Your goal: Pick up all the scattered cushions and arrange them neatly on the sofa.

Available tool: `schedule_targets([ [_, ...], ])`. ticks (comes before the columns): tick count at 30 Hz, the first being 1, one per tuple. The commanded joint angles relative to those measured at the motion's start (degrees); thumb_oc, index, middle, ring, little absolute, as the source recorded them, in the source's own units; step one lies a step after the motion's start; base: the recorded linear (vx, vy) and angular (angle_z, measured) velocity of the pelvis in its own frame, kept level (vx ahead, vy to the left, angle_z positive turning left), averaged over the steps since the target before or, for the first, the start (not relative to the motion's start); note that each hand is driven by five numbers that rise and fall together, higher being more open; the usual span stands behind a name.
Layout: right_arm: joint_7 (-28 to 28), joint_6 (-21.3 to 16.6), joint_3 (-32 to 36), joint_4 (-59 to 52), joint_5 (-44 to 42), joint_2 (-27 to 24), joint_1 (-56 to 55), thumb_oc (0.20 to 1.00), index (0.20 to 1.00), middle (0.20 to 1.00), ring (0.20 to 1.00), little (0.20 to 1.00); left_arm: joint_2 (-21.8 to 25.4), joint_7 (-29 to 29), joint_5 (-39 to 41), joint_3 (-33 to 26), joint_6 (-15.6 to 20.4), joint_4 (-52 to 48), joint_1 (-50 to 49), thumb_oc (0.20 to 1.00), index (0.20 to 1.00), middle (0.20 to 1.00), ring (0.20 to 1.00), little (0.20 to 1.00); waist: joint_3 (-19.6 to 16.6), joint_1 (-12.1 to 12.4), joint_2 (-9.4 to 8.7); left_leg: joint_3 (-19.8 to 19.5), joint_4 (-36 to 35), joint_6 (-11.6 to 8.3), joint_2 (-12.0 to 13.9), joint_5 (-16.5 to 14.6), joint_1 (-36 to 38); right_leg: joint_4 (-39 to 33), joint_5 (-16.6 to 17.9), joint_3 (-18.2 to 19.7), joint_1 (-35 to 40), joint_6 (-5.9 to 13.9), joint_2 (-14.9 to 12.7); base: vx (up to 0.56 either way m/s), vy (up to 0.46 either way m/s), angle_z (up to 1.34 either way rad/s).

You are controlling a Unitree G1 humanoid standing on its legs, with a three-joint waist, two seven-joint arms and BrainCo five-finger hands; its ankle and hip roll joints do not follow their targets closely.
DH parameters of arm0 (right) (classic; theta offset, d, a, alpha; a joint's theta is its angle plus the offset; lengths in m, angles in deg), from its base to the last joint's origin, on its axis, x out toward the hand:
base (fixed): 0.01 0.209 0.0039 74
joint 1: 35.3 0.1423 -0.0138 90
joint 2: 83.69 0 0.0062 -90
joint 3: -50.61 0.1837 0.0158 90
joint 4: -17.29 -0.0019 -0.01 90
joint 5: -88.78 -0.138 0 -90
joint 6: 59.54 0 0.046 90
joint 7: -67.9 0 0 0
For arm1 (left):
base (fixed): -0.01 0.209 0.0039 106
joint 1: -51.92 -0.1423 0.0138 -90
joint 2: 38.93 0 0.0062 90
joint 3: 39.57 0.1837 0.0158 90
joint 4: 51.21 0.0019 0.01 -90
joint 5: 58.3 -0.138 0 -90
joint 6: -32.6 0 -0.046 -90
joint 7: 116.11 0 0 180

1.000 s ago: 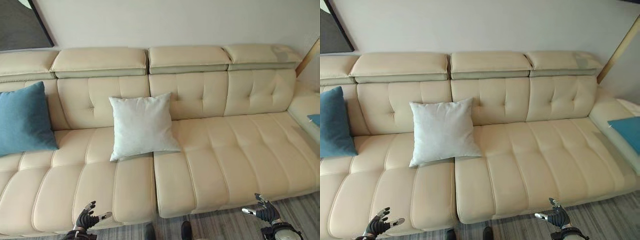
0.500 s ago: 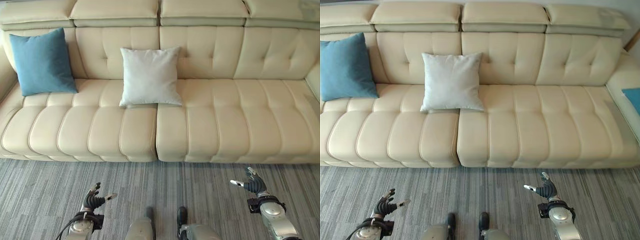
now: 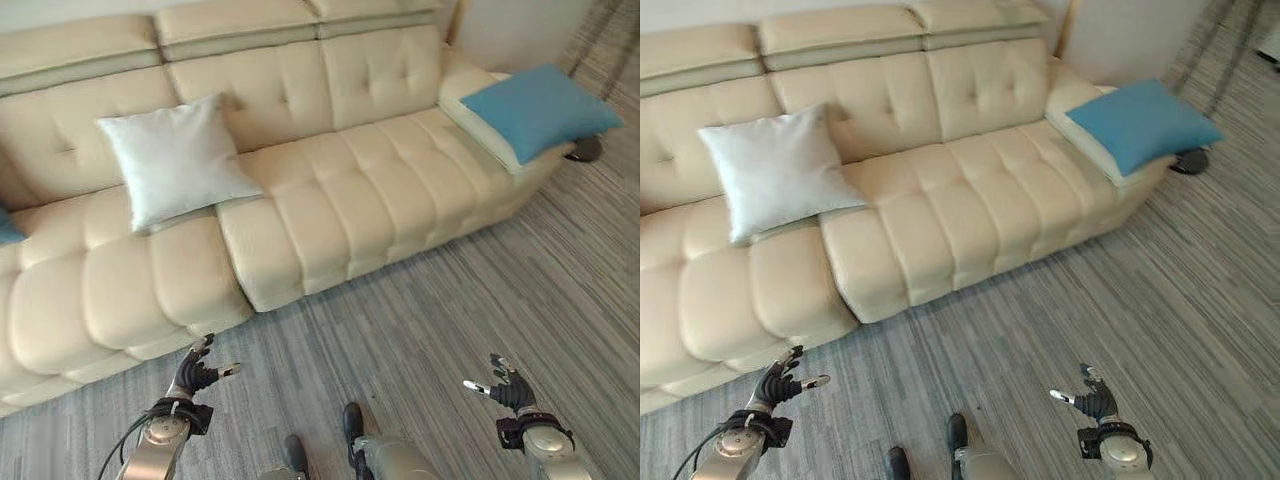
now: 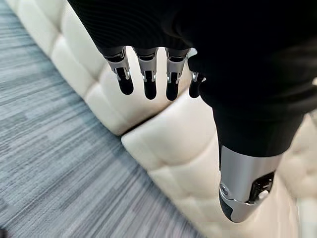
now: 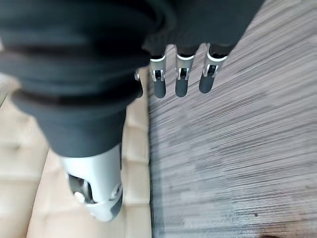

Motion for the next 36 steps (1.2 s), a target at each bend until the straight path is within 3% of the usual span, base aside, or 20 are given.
schedule_targets([
  [1, -0.64, -1.78, 0.31, -1.63, -0.2, -1.24, 0.34, 1.0, 1.0, 1.0, 1.0, 1.0, 1.8, -0.45, -2.24, -1.41, 1.73, -0.51, 0.63, 1.0, 1.0, 1.0, 1.0, 1.0, -1.65, 0.63, -0.25, -2.82, 2.54, -3.67, 1.46, -2.92, -1.24, 1.76, -4.45, -10.84, 4.28, 4.2, -7.05, 0.06, -0.104, -0.92],
  [4, -0.78, -1.72, 0.68, -1.7, -0.18, -0.93, -0.53, 1.0, 1.0, 1.0, 1.0, 1.0, 1.23, -0.26, -2.64, -0.78, 1.77, -0.03, 0.87, 1.0, 1.0, 1.0, 1.0, 1.0, -1.85, 0.03, -0.15, -2.51, 2.67, -4.13, 1.72, -3.01, -0.22, 2.26, -5.06, -10.5, 4.42, 3.97, -7.22, 0.12, -0.108, -0.8],
  [7, -0.61, -1.83, 1.48, -1.76, -0.59, -0.66, -1.95, 1.0, 1.0, 1.0, 1.0, 1.0, 0.73, 0.06, -3.02, 0.04, 1.79, 0.44, 1.51, 1.0, 1.0, 1.0, 1.0, 1.0, -1.86, -1.19, -0.14, -3.04, 7.02, -4.63, 2.29, -5.21, 0.48, 2.44, -5.86, -8.74, 5.47, 2.92, -6.9, 0.18, -0.165, -0.1],
  [8, -0.77, -1.99, 1.92, -2.23, -1.03, -1.41, -2.4, 1.0, 1.0, 1.0, 1.0, 1.0, 0.47, 0.49, -2.85, 1.0, 1.72, 0.74, 2.29, 1.0, 1.0, 1.0, 1.0, 1.0, -1.25, -1.77, -0.58, -3.41, 14.3, -4.72, 3.53, -6.64, -0.74, 2.4, -6.75, -8.19, 7.13, 1.8, -6.74, 0.1, -0.123, -0.01],
  [9, -0.77, -1.98, 1.95, -2.23, -1.04, -1.42, -2.39, 1.0, 1.0, 1.0, 1.0, 1.0, 0.46, 0.48, -2.85, 1.01, 1.73, 0.76, 2.33, 1.0, 1.0, 1.0, 1.0, 1.0, -1.21, -1.78, -0.49, -3.48, 14.72, -4.74, 3.7, -6.87, -0.93, 2.39, -6.75, -8.24, 7.16, 1.77, -6.64, 0.19, -0.183, -0.04],
  [10, -1.2, -1.87, 1.7, -2.41, -1.34, -2.1, -1.98, 1.0, 1.0, 1.0, 1.0, 1.0, -0.12, 0.18, -2.09, 1.83, 1.8, 1.23, 3.15, 1.0, 1.0, 1.0, 1.0, 1.0, -0.29, -1.46, -0.81, -6.43, 20.5, -4.62, 3.96, -5.78, -3.48, 2.45, -7.56, -7.29, 8.42, 0.59, -6.15, 0.14, -0.071, 0.0],
  [12, -1.38, -1.94, 1.73, -3.01, -1.79, -2.3, -1.65, 1.0, 1.0, 1.0, 1.0, 1.0, -0.52, -0.1, -1.82, 2.69, 1.86, 1.73, 3.99, 1.0, 1.0, 1.0, 1.0, 1.0, 0.33, -0.67, -1.19, -10.64, 20.29, -3.96, 1.6, -6.49, -7.37, 2.33, -8.26, -6.26, 9.7, 0.43, -6.06, 0.16, -0.052, -0.17],
  [13, -1.37, -1.93, 1.74, -3.03, -1.79, -2.3, -1.67, 1.0, 1.0, 1.0, 1.0, 1.0, -0.52, -0.11, -1.82, 2.71, 1.87, 1.74, 4.0, 1.0, 1.0, 1.0, 1.0, 1.0, 0.34, -0.7, -1.18, -10.69, 20.34, -3.94, 1.58, -6.53, -7.39, 2.35, -8.3, -6.31, 9.72, 0.45, -6.08, 0.28, -0.026, -0.4],
  [17, -1.99, -2.36, 1.7, -2.95, -2.28, -2.67, -1.74, 1.0, 1.0, 1.0, 1.0, 1.0, -0.46, -0.35, -2.42, 3.08, 1.6, 1.28, 3.18, 1.0, 1.0, 1.0, 1.0, 1.0, 0.71, 2.21, -1.04, -18.47, 11.52, -5.25, -1.82, 0.77, -15.87, 0.85, -10.7, -2.56, 14.06, 0.37, -3.7, 0.33, 0.013, -0.43],
  [21, -2.54, -2.18, 0.85, -2.35, -2.14, -2.32, -1.14, 1.0, 1.0, 1.0, 1.0, 1.0, -0.41, -0.92, -2.31, 3.08, 1.41, 0.93, 3.08, 1.0, 1.0, 1.0, 1.0, 1.0, 1.07, 4.15, -0.73, -22.45, 6.58, -6.29, -2.51, 3.68, -20.05, 0.82, -12.84, 0.69, 16.76, 0.14, -2.51, 0.3, 0.083, -0.52],
  [22, -2.33, -1.97, 0.1, -2.51, -1.46, -2.42, -0.61, 1.0, 1.0, 1.0, 1.0, 1.0, -0.17, -1.15, -2.34, 2.36, 1.46, 0.57, 2.56, 1.0, 1.0, 1.0, 1.0, 1.0, 0.37, 5.27, -0.3, -23.94, 5.14, -6.37, -2.2, 4.78, -19.76, 1.12, -14.88, 3.29, 18.89, 0.4, -2.2, 0.4, 0.187, -0.63],
  [25, -1.93, -1.88, 0.37, -3.18, -0.82, -2.11, -0.92, 1.0, 1.0, 1.0, 1.0, 1.0, 0.17, -1.08, -2.88, 2.13, 1.54, 0.57, 2.56, 1.0, 1.0, 1.0, 1.0, 1.0, -0.67, 5.75, -0.28, -23.97, 7.17, -5.87, -2.19, 6.7, -19.7, 1.63, -15.51, 4.03, 20.33, 1.02, -3.34, 0.42, 0.241, -0.99],
  [27, -1.39, -1.93, 0.23, -3.57, -0.24, -1.39, -0.44, 1.0, 1.0, 1.0, 1.0, 1.0, 1.23, -1.42, -3.86, 1.86, 1.57, 0.46, 3.03, 1.0, 1.0, 1.0, 1.0, 1.0, -1.29, 5.69, -1.03, -22.44, 9.07, -4.11, -2.8, 5.02, -18.58, 7.78, -15.05, 5.15, 18.53, 2.72, -5.27, 0.44, 0.327, -0.6],
  [29, -1.1, -1.83, -0.17, -4.54, 0.22, -1.15, 0.9, 1.0, 1.0, 1.0, 1.0, 1.0, 2.58, -1.97, -4.32, 1.18, 1.57, 0.09, 3.67, 1.0, 1.0, 1.0, 1.0, 1.0, -0.67, 5.53, -1.32, -20.13, 9.65, -2.69, -2.51, 2.71, -16.61, 16.5, -10.92, 4.65, 13.73, 4.41, -7.03, 0.21, 0.228, -0.85],
  [31, -1.04, -2.2, -0.8, -5.72, 0.25, -0.33, 1.75, 1.0, 1.0, 1.0, 1.0, 1.0, 3.25, -2.43, -3.96, 0.33, 1.65, -0.7, 3.77, 1.0, 1.0, 1.0, 1.0, 1.0, -0.01, 5.44, -1.14, -17.68, 10.05, -1.97, -1.71, 0.3, -14.06, 23.27, -7.37, -0.23, 9.4, 5.27, -9.97, 0.19, 0.209, -0.75],
  [36, -1.01, -2.49, -0.89, -6.59, 0.24, -0.34, 2.71, 1.0, 1.0, 1.0, 1.0, 1.0, 2.69, -3.14, -3.2, -0.38, 1.95, -0.28, 4.26, 1.0, 1.0, 1.0, 1.0, 1.0, 0.85, 4.43, -0.56, -15.28, 9.2, -1.02, -2.39, -3.4, -8.13, 23.9, -8.7, -5.92, 2.71, 4.3, -8.28, 0.25, 0.155, -0.49],
])
